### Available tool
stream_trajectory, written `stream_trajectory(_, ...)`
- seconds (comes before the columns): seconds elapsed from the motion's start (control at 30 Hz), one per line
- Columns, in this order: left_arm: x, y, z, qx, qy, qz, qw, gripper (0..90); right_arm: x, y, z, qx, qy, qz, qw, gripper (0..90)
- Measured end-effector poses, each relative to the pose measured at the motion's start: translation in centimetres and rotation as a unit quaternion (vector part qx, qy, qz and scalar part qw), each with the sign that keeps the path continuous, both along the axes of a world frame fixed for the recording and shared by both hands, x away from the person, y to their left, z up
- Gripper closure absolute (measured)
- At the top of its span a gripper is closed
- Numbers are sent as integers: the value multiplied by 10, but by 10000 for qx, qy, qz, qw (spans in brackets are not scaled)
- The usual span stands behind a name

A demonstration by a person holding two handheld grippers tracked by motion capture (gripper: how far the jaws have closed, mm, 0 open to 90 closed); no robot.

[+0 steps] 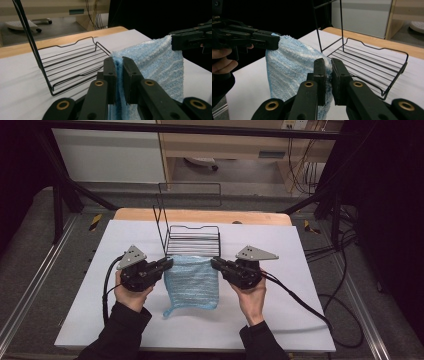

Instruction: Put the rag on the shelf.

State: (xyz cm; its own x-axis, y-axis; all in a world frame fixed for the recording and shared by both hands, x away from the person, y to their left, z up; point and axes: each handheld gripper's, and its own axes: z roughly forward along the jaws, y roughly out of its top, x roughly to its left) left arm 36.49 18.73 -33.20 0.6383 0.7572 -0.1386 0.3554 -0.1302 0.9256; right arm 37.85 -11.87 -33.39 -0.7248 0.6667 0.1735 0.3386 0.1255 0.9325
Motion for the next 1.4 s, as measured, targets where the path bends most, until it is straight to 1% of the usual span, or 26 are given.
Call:
stream_trajectory(0.1, -1, 1, 5, -51, -77, 1, 10000, 821, -1, 0, 4, 14, -53, 6, 10000, 835)
stream_trajectory(0.17, -2, 1, 8, -62, -149, 12, 9999, 821, -2, 0, 8, 34, -113, -12, 9999, 835)
stream_trajectory(0.2, -2, 0, 9, -68, -179, 15, 9998, 821, -2, 0, 12, 30, -173, -26, 9998, 835)
stream_trajectory(0.27, -2, 1, 12, -75, -235, 19, 9997, 821, -2, 0, 14, 33, -217, -24, 9998, 836)
stream_trajectory(0.3, -2, 1, 14, -96, -246, 16, 9997, 821, -3, 1, 19, 54, -274, -37, 9996, 835)
stream_trajectory(0.43, -1, 1, 19, -174, -345, 31, 9992, 821, -4, 1, 25, 60, -378, -57, 9993, 836)
stream_trajectory(0.47, -1, 1, 22, -201, -385, 34, 9990, 821, -4, 1, 30, 64, -444, -79, 9990, 836)
stream_trajectory(0.5, -1, 1, 23, -217, -403, 37, 9989, 821, -4, 1, 30, 64, -444, -79, 9990, 836)
stream_trajectory(0.6, 0, 2, 28, -280, -468, 53, 9985, 821, -4, 2, 35, 97, -536, -96, 9985, 836)
stream_trajectory(0.67, 1, 2, 33, -314, -530, 67, 9981, 821, -4, 2, 39, 128, -579, -120, 9982, 837)
stream_trajectory(0.7, 1, 2, 35, -334, -548, 72, 9979, 821, -5, 3, 43, 149, -652, -125, 9977, 837)
stream_trajectory(0.77, 2, 3, 39, -368, -607, 80, 9974, 821, -5, 3, 44, 173, -671, -136, 9975, 837)
stream_trajectory(0.97, 6, 3, 50, -520, -709, 139, 9960, 822, -4, 5, 57, 226, -862, -216, 9958, 837)
stream_trajectory(1.0, 7, 3, 52, -541, -726, 143, 9958, 822, -4, 5, 57, 226, -862, -216, 9958, 837)
stream_trajectory(1.17, 10, 2, 62, -645, -844, 158, 9942, 822, -1, 5, 69, 304, -1035, -328, 9936, 837)
stream_trajectory(1.2, 11, 2, 64, -667, -863, 164, 9939, 822, -1, 5, 69, 304, -1035, -328, 9936, 837)
stream_trajectory(1.23, 12, 2, 66, -677, -880, 167, 9937, 822, 0, 6, 73, 307, -1095, -361, 9929, 838)
stream_trajectory(1.4, 16, 3, 77, -743, -987, 186, 9922, 822, 2, 7, 80, 353, -1186, -419, 9914, 838)
